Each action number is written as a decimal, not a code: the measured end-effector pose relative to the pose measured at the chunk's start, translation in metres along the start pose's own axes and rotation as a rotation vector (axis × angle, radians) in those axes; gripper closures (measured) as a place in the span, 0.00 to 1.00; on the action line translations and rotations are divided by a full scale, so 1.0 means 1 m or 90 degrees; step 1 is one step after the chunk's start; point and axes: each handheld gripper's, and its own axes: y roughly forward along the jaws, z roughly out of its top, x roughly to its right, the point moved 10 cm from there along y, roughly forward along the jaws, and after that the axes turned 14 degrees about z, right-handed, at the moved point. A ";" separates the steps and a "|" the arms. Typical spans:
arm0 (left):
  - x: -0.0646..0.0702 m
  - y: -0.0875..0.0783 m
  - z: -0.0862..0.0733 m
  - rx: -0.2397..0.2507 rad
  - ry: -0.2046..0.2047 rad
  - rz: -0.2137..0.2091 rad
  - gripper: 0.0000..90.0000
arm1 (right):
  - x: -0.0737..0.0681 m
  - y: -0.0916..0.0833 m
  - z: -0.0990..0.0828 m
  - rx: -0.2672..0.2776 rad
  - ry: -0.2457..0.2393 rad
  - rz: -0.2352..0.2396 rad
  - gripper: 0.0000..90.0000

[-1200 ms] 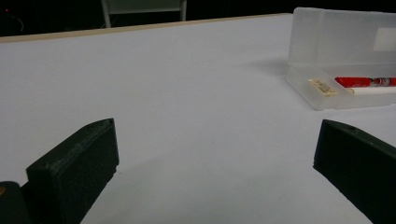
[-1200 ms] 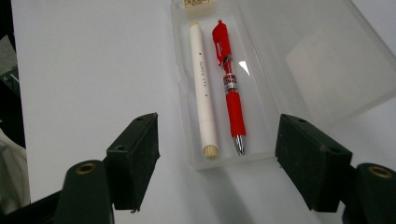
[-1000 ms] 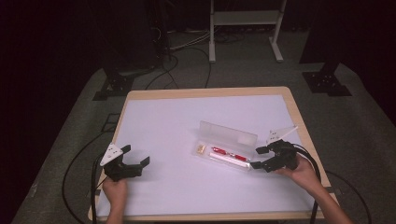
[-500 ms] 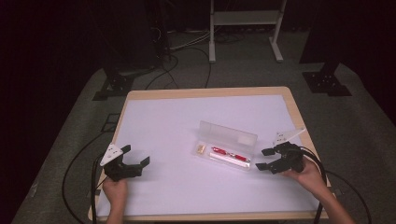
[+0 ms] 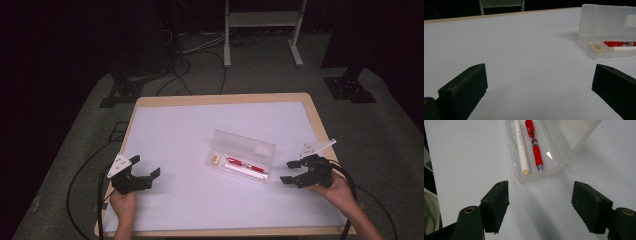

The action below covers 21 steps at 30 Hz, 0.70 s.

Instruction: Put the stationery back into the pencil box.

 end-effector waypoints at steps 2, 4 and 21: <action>0.000 0.000 0.000 0.001 0.002 0.000 0.00 | 0.000 -0.002 -0.001 0.004 -0.002 -0.002 0.32; 0.000 0.000 0.000 0.001 0.002 0.000 0.00 | -0.001 -0.004 -0.001 0.007 -0.001 -0.003 0.32; -0.001 0.000 0.001 0.004 -0.003 -0.002 0.00 | -0.003 -0.021 -0.021 0.029 0.021 -0.015 0.32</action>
